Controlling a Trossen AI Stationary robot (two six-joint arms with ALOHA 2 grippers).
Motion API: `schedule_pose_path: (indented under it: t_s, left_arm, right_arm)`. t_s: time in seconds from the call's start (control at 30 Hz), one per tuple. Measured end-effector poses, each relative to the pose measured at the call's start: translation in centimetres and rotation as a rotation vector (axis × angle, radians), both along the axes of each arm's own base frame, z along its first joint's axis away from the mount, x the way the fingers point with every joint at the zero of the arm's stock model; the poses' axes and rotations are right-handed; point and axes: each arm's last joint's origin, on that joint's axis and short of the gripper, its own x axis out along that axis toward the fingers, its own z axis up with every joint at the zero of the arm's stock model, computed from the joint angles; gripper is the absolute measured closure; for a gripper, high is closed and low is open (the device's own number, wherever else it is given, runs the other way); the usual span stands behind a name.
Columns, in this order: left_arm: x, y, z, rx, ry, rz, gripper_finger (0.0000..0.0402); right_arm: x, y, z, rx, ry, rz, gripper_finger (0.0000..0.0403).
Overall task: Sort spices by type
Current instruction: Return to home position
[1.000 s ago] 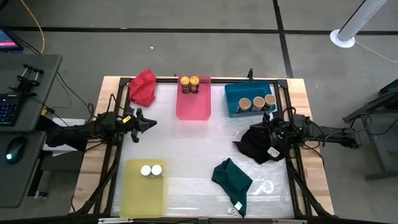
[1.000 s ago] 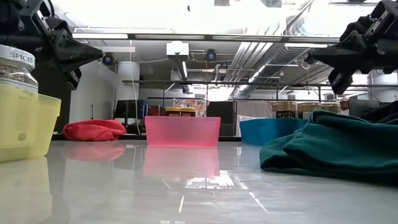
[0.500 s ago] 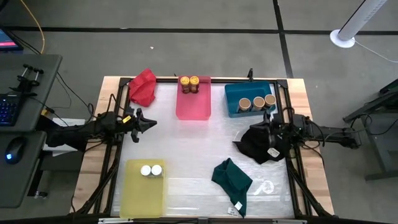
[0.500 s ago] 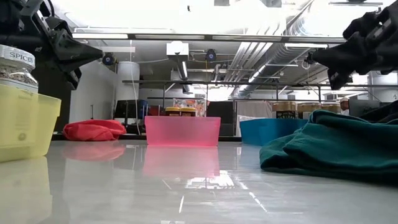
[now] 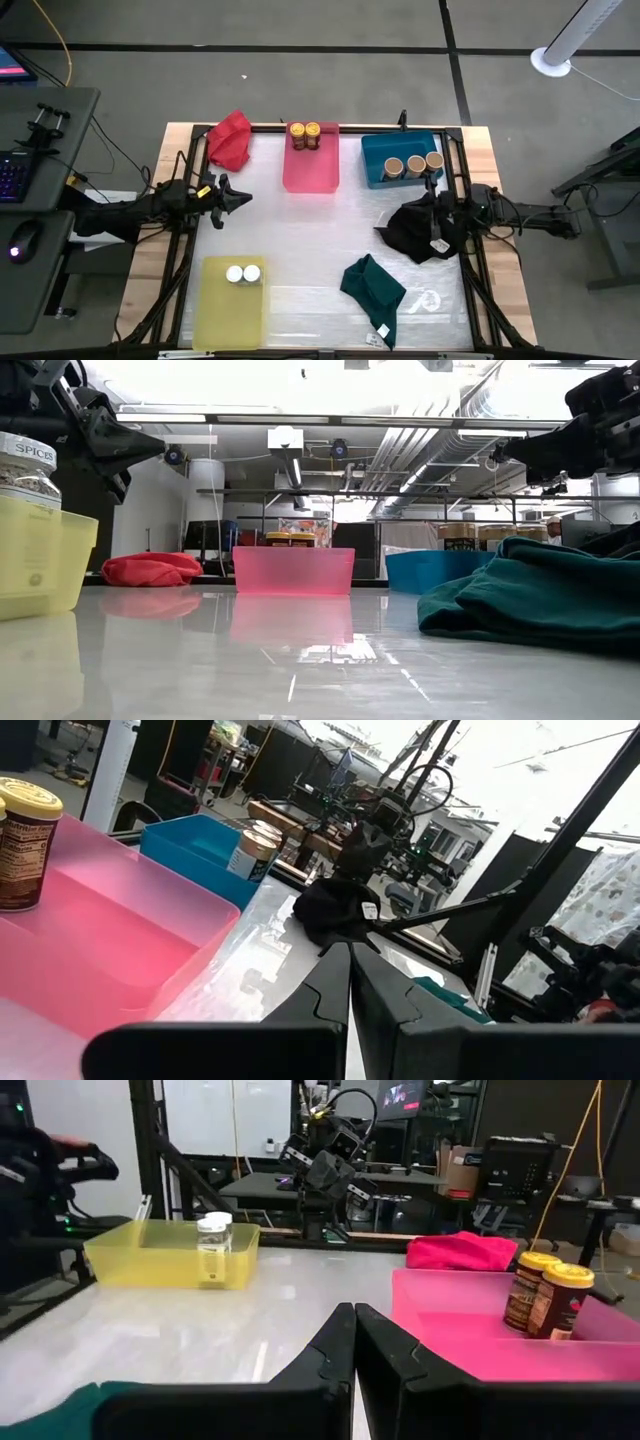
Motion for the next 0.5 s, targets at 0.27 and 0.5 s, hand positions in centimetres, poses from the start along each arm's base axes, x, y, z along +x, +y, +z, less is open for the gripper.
schedule_pose_path:
  t_s: [0.27, 0.5]
  left_arm:
    - [0.00, 0.00, 0.00, 0.000, 0.000, 0.000, 0.0401]
    - [0.01, 0.00, -0.01, 0.000, 0.001, 0.000, 0.0401]
  right_arm:
    - [0.00, 0.02, 0.01, 0.133, -0.002, 0.007, 0.0402]
    - [0.00, 0.02, 0.01, 0.201, -0.003, 0.008, 0.0402]
